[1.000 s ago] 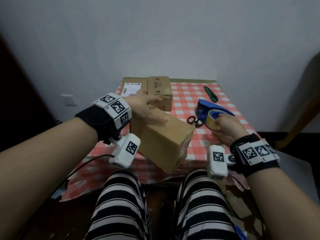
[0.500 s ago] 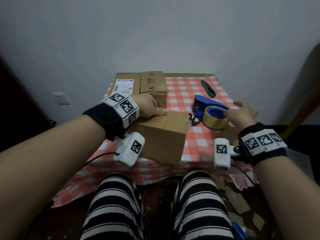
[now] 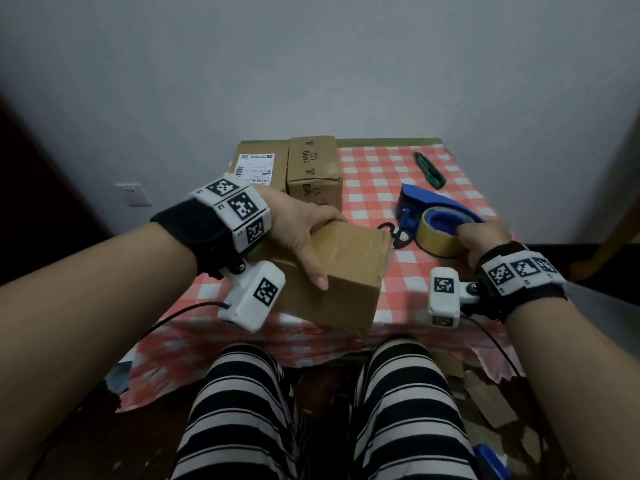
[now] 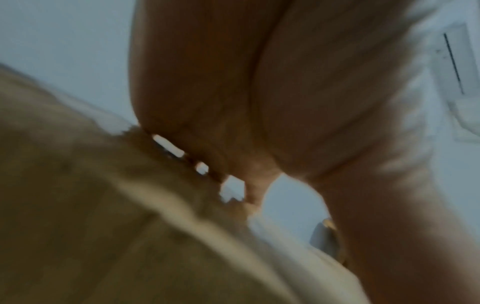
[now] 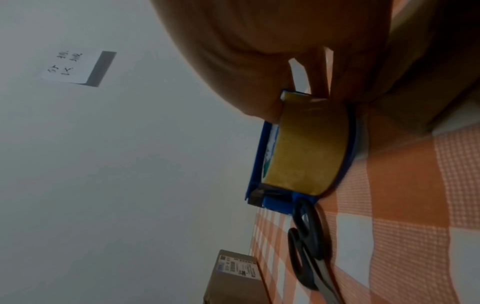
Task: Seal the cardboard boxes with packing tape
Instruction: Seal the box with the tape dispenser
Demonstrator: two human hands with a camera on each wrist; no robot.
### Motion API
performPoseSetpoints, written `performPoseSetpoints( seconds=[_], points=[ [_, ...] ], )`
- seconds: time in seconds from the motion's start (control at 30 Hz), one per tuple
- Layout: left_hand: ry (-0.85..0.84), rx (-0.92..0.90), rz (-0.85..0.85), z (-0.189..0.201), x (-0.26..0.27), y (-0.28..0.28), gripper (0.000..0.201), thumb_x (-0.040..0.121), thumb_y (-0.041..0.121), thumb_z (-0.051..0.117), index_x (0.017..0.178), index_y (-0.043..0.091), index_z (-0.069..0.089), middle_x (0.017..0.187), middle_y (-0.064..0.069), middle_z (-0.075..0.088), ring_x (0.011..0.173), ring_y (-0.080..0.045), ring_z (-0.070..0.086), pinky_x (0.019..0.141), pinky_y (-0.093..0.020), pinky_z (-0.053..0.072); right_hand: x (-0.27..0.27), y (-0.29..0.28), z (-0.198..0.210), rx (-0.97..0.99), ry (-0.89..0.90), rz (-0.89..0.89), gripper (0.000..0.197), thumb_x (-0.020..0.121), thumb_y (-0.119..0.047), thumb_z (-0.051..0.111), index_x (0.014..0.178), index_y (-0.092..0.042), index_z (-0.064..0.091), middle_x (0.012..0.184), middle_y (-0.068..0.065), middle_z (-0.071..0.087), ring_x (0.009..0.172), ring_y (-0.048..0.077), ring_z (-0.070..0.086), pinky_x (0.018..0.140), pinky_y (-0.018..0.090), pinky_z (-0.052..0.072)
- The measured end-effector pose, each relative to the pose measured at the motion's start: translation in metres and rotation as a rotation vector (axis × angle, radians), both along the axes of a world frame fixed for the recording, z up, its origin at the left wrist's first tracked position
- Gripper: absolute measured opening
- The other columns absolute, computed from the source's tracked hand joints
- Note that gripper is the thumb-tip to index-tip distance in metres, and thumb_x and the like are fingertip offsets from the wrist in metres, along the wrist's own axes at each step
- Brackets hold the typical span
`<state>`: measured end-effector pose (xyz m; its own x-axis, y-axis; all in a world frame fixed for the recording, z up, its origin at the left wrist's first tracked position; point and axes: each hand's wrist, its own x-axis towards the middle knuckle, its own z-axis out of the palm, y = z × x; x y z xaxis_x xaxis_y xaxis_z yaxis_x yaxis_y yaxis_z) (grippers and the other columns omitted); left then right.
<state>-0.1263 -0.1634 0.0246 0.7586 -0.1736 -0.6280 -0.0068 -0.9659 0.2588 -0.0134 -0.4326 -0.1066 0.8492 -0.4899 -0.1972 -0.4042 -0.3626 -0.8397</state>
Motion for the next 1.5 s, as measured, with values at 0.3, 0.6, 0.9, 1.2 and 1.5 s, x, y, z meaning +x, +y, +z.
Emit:
performPoseSetpoints(
  seconds=[0.3, 0.6, 0.9, 1.2, 1.5],
  points=[
    [-0.279, -0.401, 0.422, 0.008, 0.005, 0.015, 0.086, 0.046, 0.074, 0.077, 0.113, 0.023, 0.060, 0.093, 0.002, 0.064, 0.073, -0.018, 0.061, 0.063, -0.028, 0.047, -0.017, -0.004, 0.016, 0.059, -0.078, -0.029, 0.041, 0.091, -0.010, 0.052, 0.127, 0.007, 0.057, 0.123, 0.021, 0.062, 0.112, 0.036, 0.060, 0.085, 0.035, 0.047],
    [-0.132, -0.642, 0.760, -0.018, -0.002, 0.017, 0.059, 0.086, 0.069, 0.045, 0.104, 0.015, 0.061, 0.110, -0.013, 0.064, 0.104, -0.035, 0.059, 0.099, -0.057, 0.042, -0.043, 0.007, 0.053, 0.564, -0.078, 0.078, 0.030, 0.093, -0.008, 0.038, 0.117, -0.014, 0.056, 0.086, 0.009, 0.060, 0.066, 0.022, 0.057, 0.056, 0.030, 0.047],
    [-0.125, -0.570, 0.762, -0.044, -0.012, 0.012, 0.038, 0.099, 0.032, 0.049, 0.121, 0.002, 0.054, 0.110, -0.017, 0.063, 0.094, -0.035, 0.065, 0.078, -0.048, 0.056, -0.077, 0.032, 0.060, 0.764, -0.025, 0.348, 0.032, 0.091, 0.007, 0.033, 0.112, 0.000, 0.057, 0.097, 0.021, 0.061, 0.080, 0.042, 0.071, 0.066, 0.062, 0.057],
    [-0.018, -0.559, 0.776, -0.051, -0.033, 0.012, 0.056, 0.097, 0.049, 0.046, 0.119, -0.002, 0.051, 0.110, -0.023, 0.061, 0.089, -0.046, 0.067, 0.081, -0.058, 0.055, -0.104, 0.052, 0.058, 0.822, 0.070, 0.451, 0.032, 0.097, 0.000, 0.028, 0.110, 0.000, 0.057, 0.104, 0.021, 0.061, 0.082, 0.042, 0.069, 0.057, 0.062, 0.056],
    [-0.068, -0.683, 0.861, -0.035, -0.038, 0.024, 0.048, 0.100, 0.048, 0.039, 0.131, 0.011, 0.044, 0.117, -0.021, 0.061, 0.099, -0.039, 0.065, 0.066, -0.052, 0.059, -0.123, 0.047, 0.095, 0.861, -0.035, 0.528, 0.033, 0.102, -0.010, 0.030, 0.108, -0.015, 0.062, 0.085, 0.003, 0.075, 0.094, 0.030, 0.069, 0.093, 0.066, 0.044]
  ],
)
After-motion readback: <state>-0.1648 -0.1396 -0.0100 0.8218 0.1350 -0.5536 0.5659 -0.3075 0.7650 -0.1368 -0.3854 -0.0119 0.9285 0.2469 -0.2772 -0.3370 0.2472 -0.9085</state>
